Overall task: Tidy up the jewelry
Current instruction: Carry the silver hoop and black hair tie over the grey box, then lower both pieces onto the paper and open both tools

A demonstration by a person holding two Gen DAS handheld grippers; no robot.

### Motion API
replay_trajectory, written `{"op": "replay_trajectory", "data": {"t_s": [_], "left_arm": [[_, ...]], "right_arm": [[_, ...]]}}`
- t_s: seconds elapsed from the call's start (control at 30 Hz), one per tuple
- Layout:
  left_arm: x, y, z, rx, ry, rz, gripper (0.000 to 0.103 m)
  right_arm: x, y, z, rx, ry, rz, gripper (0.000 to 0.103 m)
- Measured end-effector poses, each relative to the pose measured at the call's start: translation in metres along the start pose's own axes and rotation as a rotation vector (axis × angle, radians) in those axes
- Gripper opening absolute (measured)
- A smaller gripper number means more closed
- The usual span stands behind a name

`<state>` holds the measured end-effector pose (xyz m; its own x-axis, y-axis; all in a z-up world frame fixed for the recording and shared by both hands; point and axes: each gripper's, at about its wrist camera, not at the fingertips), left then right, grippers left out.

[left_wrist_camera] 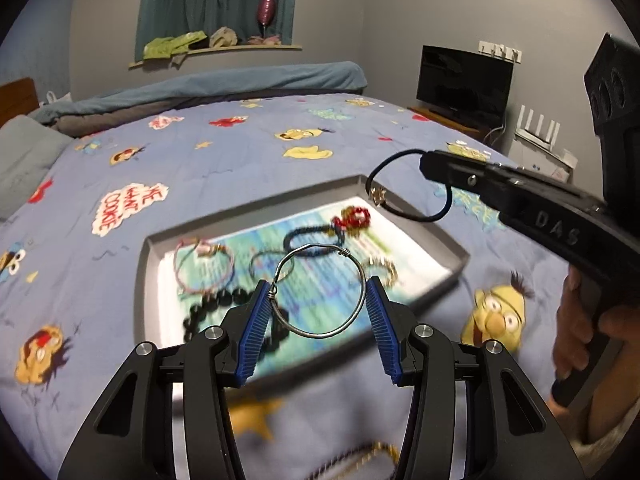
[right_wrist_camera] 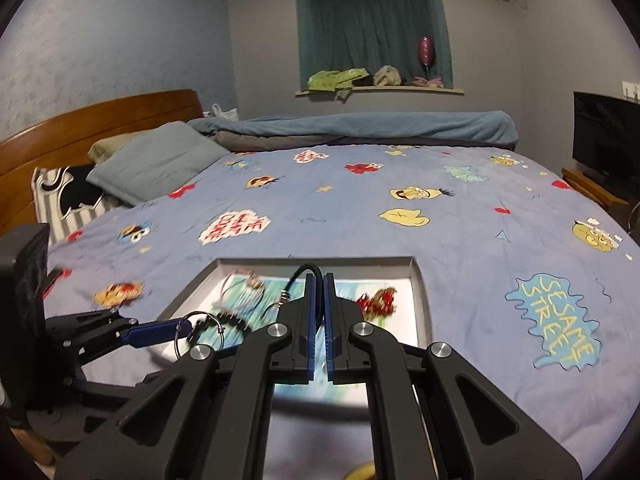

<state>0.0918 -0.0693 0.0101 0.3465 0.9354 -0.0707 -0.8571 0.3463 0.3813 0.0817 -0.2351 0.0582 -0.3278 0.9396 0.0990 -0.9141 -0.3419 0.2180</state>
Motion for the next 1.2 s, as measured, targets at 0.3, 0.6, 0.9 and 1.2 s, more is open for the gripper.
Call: {"op": "replay_trajectory", "data": {"t_s": [0.3, 0.6, 0.9, 1.2], "left_arm": [[0.004, -0.058, -0.001, 0.059, 0.022, -0.011, 0.05], [0.003, -0.095, -0.018, 0.161, 0.007, -0.046, 0.05], [0.004, -0.105, -0.023, 0.2, 0.019, -0.069, 0.05], [0.005, -0.105, -0.023, 0.202, 0.026, -0.071, 0.051]], "right_arm": [[-0.039, -0.043, -0.017, 0.071, -0.043, -0.071, 0.004], [-0.038, -0.071, -0.047, 0.181, 0.037, -0.094, 0.004], [-0.037, -0.083, -0.06, 0.245, 0.075, -0.099, 0.004], [-0.037, -0.084, -0.062, 0.255, 0.079, -0.102, 0.004]]}}
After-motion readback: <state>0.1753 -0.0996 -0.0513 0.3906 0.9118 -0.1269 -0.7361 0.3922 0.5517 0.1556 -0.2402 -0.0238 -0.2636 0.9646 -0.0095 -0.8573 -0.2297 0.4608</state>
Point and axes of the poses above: each gripper's, at about its wrist camera, not at the fingertips, and y roughly against the way its jaws point, x to its left, z to its top, and after that the axes turned 15 degrees about -x, right-handed
